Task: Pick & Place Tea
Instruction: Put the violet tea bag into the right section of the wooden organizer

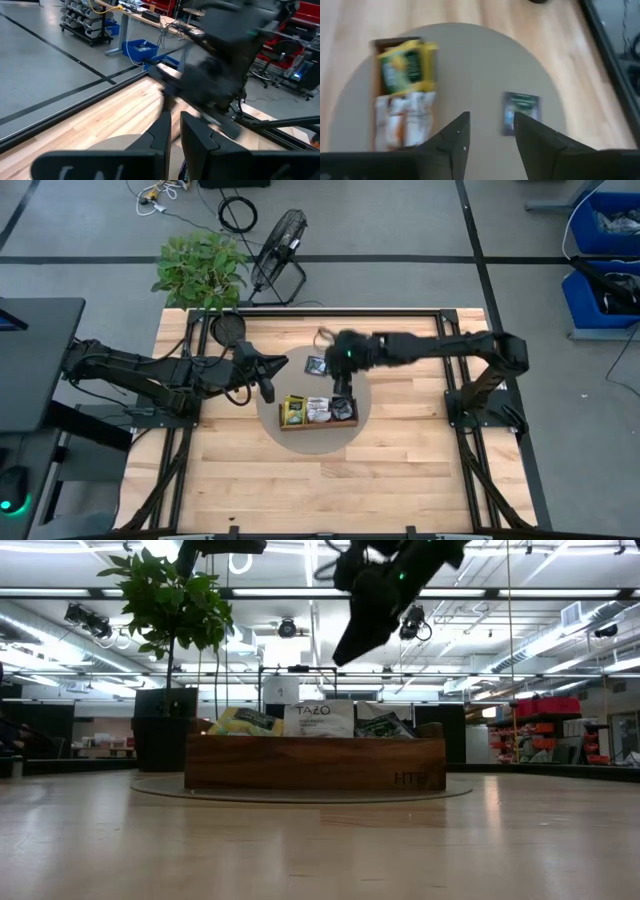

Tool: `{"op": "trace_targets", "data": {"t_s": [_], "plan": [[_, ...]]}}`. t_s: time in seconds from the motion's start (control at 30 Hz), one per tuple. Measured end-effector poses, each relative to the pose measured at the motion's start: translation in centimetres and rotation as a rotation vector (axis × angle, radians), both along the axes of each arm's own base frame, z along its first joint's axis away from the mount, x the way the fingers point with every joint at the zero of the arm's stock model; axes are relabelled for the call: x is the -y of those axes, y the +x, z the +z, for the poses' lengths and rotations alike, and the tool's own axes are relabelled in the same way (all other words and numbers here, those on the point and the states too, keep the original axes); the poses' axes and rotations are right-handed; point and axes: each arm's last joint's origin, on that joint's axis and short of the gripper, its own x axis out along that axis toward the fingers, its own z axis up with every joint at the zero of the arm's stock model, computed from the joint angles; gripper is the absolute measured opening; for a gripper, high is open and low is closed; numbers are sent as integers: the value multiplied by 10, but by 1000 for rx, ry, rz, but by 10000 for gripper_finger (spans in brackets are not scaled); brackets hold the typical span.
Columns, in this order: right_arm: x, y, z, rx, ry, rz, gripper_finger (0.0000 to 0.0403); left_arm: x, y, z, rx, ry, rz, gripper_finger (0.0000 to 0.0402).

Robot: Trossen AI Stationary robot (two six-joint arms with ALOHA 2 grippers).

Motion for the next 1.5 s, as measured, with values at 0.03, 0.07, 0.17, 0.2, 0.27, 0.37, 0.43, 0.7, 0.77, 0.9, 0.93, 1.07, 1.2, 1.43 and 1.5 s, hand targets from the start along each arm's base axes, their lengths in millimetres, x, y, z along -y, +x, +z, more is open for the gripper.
{"op": "trace_targets", "data": {"t_s": [0.03,0.07,0.17,0.2,0.27,0.37,0.43,0.7,0.77,0.9,0.93,1.07,1.2,1.43,1.5], "plan": [[10,0,-1,4,15,-20,160,0,0,0,0,0,0,46],[18,0,-3,5,22,-40,160,0,0,0,0,0,0,46],[37,-1,-10,-13,79,-42,166,0,0,0,0,0,0,46],[42,-1,-12,-14,100,-39,173,0,0,0,0,1,0,46],[50,-2,-16,-29,150,-39,189,0,0,0,-2,6,-1,46],[60,3,-20,-72,214,-61,222,-1,0,0,0,4,6,46],[68,11,-20,-97,250,-107,243,-3,0,0,4,-2,15,46],[96,50,-52,-298,323,-319,271,-9,1,0,3,-3,41,46],[101,56,-63,-367,300,-359,269,-10,1,0,3,-2,42,46],[110,70,-77,-432,335,-419,268,-10,0,1,5,-3,43,46],[112,73,-81,-434,352,-426,270,-10,0,1,5,-3,43,46],[119,81,-89,-452,407,-458,277,-10,0,1,5,-3,43,46],[126,76,-94,-467,438,-522,281,-10,0,1,6,-3,42,46],[131,72,-99,-473,488,-576,279,-10,1,2,24,-5,42,46],[129,72,-100,-476,505,-582,279,-10,1,3,33,-5,41,46]]}}
